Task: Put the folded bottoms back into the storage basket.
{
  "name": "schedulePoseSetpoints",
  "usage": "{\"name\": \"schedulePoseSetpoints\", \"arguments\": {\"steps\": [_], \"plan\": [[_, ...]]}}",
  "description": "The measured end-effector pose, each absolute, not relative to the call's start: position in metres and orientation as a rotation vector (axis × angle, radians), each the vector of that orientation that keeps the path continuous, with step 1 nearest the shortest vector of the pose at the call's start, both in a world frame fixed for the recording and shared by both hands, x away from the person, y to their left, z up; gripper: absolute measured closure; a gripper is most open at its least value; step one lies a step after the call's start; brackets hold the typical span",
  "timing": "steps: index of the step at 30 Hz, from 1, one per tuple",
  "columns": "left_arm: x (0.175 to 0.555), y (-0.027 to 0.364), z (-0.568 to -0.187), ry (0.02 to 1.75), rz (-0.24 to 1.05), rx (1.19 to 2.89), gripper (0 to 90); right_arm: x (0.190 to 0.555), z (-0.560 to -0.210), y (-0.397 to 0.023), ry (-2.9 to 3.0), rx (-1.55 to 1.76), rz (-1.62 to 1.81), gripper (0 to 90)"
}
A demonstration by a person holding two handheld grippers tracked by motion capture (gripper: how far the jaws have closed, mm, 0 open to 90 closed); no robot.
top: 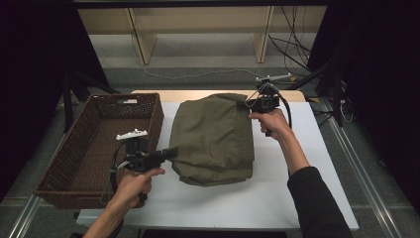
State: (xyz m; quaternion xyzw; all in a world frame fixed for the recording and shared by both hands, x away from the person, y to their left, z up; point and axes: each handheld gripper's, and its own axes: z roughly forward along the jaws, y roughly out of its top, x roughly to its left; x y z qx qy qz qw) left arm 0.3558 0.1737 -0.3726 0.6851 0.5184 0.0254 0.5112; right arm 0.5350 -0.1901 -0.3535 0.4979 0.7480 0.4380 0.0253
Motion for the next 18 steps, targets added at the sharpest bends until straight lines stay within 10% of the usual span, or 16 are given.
{"name": "schedulePoseSetpoints", "arguments": {"steps": [18], "plan": [[0.359,0.206,-0.353,1.246,0.068,1.518,86.1,0.543,-0.328,-0.164,2.299,1.49,1.394,82.0]]}}
